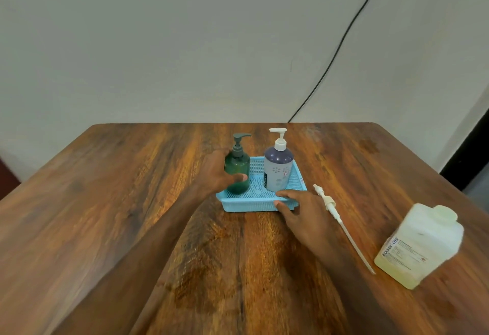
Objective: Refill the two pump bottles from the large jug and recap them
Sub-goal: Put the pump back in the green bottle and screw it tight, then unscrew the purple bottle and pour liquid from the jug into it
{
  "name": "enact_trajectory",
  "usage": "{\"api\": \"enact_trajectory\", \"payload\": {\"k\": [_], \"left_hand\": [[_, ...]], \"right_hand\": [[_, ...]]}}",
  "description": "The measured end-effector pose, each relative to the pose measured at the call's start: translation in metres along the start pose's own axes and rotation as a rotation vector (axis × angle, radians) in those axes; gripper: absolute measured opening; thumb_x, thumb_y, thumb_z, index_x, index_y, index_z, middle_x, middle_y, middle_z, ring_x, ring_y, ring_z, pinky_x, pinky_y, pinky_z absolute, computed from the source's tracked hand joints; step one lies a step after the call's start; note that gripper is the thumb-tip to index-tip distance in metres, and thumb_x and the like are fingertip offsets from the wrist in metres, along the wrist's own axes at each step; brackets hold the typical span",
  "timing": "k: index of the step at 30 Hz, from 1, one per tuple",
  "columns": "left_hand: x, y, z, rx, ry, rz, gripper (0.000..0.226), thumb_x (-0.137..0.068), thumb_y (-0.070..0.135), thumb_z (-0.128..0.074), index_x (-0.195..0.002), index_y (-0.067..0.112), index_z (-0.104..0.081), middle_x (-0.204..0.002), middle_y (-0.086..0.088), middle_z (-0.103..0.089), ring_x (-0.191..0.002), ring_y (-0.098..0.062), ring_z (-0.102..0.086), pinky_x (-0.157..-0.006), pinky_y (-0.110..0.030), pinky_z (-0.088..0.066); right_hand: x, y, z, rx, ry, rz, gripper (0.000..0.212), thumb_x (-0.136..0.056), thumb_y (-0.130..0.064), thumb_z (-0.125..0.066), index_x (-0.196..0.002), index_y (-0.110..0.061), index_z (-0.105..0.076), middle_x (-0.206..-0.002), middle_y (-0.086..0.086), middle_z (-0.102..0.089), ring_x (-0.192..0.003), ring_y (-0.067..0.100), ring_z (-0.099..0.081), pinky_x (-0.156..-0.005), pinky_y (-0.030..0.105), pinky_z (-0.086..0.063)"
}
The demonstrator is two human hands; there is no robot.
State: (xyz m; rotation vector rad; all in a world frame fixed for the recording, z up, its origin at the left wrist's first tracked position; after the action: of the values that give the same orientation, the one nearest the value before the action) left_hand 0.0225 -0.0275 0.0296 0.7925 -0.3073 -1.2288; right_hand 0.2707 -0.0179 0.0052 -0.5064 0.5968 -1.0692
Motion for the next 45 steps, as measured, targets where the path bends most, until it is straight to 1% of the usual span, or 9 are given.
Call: {"api": "enact_trajectory", "payload": {"k": [5,11,15,21,26,29,33,41,45], "left_hand": [[0.010,-0.001,-0.004,-0.027,0.013,-0.051,0.066,-0.082,0.029,-0.088,-0.138,0.016,-0.056,-0.132,-0.002,-0.067,-0.113,-0.019,-0.064,-0.096,-0.031,-0.054],[0.017,0.003,-0.004,-0.037,0.035,-0.028,0.065,-0.083,0.032,-0.086,-0.138,0.015,-0.055,-0.135,-0.003,-0.066,-0.119,-0.022,-0.063,-0.101,-0.040,-0.055],[0.019,0.003,-0.007,-0.047,0.052,-0.018,0.064,-0.084,0.035,-0.085,-0.138,0.017,-0.054,-0.136,-0.002,-0.065,-0.120,-0.021,-0.062,-0.099,-0.035,-0.053],[0.036,-0.002,-0.009,0.049,0.133,0.024,0.081,-0.086,0.057,-0.075,-0.153,0.025,-0.042,-0.154,-0.002,-0.050,-0.140,-0.025,-0.049,-0.115,-0.052,-0.045],[0.074,0.028,0.003,0.148,0.466,-0.096,0.067,-0.095,0.029,-0.074,-0.153,0.021,-0.042,-0.155,0.007,-0.046,-0.140,-0.006,-0.043,-0.118,-0.032,-0.037],[0.096,0.058,0.003,0.243,0.544,-0.204,0.047,-0.094,0.016,-0.075,-0.137,0.018,-0.056,-0.130,0.017,-0.059,-0.117,0.011,-0.055,-0.093,-0.007,-0.046],[0.112,0.092,-0.009,0.334,0.451,-0.272,0.034,-0.095,0.024,-0.075,-0.126,0.024,-0.061,-0.123,0.014,-0.065,-0.111,-0.008,-0.064,-0.089,-0.016,-0.053],[0.122,0.134,-0.064,0.381,-0.027,-0.223,0.040,-0.089,0.043,-0.079,-0.125,0.039,-0.061,-0.122,0.026,-0.062,-0.111,0.002,-0.061,-0.089,-0.016,-0.054],[0.116,0.138,-0.079,0.336,-0.105,-0.286,0.039,-0.095,0.043,-0.074,-0.132,0.037,-0.065,-0.122,0.018,-0.069,-0.112,0.001,-0.063,-0.095,-0.026,-0.056]], "right_hand": [[-0.027,-0.014,0.028,-0.026,0.183,0.051,0.043,-0.088,-0.046,-0.073,-0.124,-0.023,-0.070,-0.123,-0.006,-0.072,-0.099,0.006,-0.066,-0.080,0.024,-0.055],[-0.079,-0.019,0.011,-0.104,0.131,-0.032,0.088,-0.071,-0.055,-0.084,-0.142,-0.020,-0.046,-0.144,0.003,-0.057,-0.126,0.024,-0.058,-0.106,0.046,-0.049],[-0.085,-0.019,0.000,-0.177,0.125,0.032,0.075,-0.070,-0.035,-0.091,-0.133,-0.020,-0.053,-0.136,0.002,-0.062,-0.111,0.011,-0.056,-0.096,0.027,-0.046],[-0.071,-0.014,0.023,-0.301,0.190,0.065,0.077,-0.066,-0.032,-0.094,-0.132,-0.021,-0.057,-0.131,-0.004,-0.065,-0.114,0.014,-0.062,-0.097,0.033,-0.054],[-0.040,-0.023,0.065,-0.424,0.234,0.093,0.078,-0.068,-0.037,-0.093,-0.134,-0.027,-0.053,-0.133,-0.010,-0.062,-0.113,0.008,-0.062,-0.091,0.021,-0.054],[-0.011,-0.023,0.086,-0.469,0.278,0.107,0.080,-0.065,-0.040,-0.093,-0.133,-0.031,-0.054,-0.133,-0.011,-0.063,-0.113,0.009,-0.064,-0.092,0.029,-0.058],[0.031,-0.005,0.098,-0.428,0.216,0.053,0.079,-0.064,-0.039,-0.093,-0.132,-0.036,-0.053,-0.133,-0.015,-0.060,-0.111,0.008,-0.063,-0.090,0.031,-0.058],[0.074,0.046,0.068,-0.458,0.158,-0.083,0.080,-0.054,-0.066,-0.090,-0.123,-0.050,-0.054,-0.124,-0.020,-0.064,-0.111,0.009,-0.064,-0.094,0.037,-0.056],[0.082,0.044,0.066,-0.390,0.166,-0.054,0.087,-0.051,-0.073,-0.085,-0.126,-0.047,-0.051,-0.125,-0.027,-0.059,-0.114,0.007,-0.062,-0.091,0.020,-0.053]]}}
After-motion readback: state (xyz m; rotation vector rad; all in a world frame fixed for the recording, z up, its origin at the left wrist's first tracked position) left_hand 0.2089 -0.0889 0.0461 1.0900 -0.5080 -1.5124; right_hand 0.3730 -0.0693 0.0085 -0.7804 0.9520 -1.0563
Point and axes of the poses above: each hand's wrist, its own x-axis away from the middle knuckle, its own z-axis out of the back of the hand, y = z × x, the point moved 2 cm from there along -x, towards the middle knuckle
